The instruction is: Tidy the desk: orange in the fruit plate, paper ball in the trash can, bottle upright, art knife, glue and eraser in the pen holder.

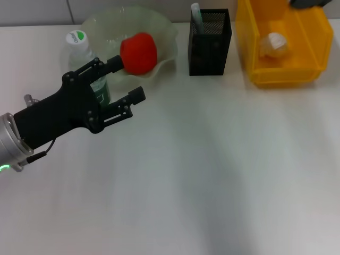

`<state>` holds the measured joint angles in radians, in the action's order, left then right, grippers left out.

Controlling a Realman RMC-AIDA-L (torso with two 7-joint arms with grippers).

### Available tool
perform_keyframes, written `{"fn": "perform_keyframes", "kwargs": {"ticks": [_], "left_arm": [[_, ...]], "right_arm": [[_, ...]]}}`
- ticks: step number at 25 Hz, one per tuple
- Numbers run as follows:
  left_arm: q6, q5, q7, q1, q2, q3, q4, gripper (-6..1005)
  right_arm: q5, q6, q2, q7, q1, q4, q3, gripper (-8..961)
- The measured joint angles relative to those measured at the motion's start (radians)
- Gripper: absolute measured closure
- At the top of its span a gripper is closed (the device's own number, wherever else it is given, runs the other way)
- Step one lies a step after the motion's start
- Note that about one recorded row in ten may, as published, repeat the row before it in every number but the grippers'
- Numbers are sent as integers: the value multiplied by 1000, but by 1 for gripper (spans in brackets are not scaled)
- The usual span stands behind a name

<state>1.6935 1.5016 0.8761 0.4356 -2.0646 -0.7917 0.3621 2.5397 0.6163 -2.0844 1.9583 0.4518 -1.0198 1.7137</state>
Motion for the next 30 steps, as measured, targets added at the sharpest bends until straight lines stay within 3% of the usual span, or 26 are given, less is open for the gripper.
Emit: {"fn": "perform_keyframes", "kwargs": {"ticks": [1,3,4,5,9,12,14,16,21,23,24,25,27,28,30], "left_arm": [[2,0,5,0,0,0,0,202],[5,2,19,-1,0,-4,1,202],[5,2,31,-3,1,-12,4,202],[5,2,31,-3,1,-12,4,202],[1,4,55,-1,3,-43,15,202],[-1,9,57,0,4,-53,21,202],[-1,17,58,0,5,-58,30,202],[2,18,58,0,6,-58,32,202],[10,27,63,-5,10,-58,40,202],[16,28,76,-8,16,-58,40,202],[23,28,91,-9,20,-55,41,202],[23,28,91,-9,20,-55,41,202],[35,28,103,-10,23,-52,43,202],[40,28,106,-12,23,-51,45,202],[51,28,110,-15,24,-53,51,202]], "right_arm": [[-5,2,1,124,-17,-17,1,369],[9,-3,3,319,-36,-31,2,256],[48,-22,4,543,-49,-39,12,200],[48,-22,4,543,-49,-39,12,198],[107,-45,9,917,-57,-51,61,189],[21,-62,23,1041,-62,-108,127,182],[-83,-119,39,1038,-71,-195,167,177],[-109,-151,42,1035,-77,-227,169,177],[-260,-455,53,1020,-120,-433,104,177],[-340,-633,57,1014,-117,-500,25,177],[-412,-798,58,1009,-93,-532,-64,177],[-412,-798,58,1009,-93,-532,-64,177],[-475,-1055,47,976,-40,-531,-190,177],[-475,-1055,47,976,-40,-531,-190,177],[-527,-1187,37,901,-16,-507,-253,177]]}}
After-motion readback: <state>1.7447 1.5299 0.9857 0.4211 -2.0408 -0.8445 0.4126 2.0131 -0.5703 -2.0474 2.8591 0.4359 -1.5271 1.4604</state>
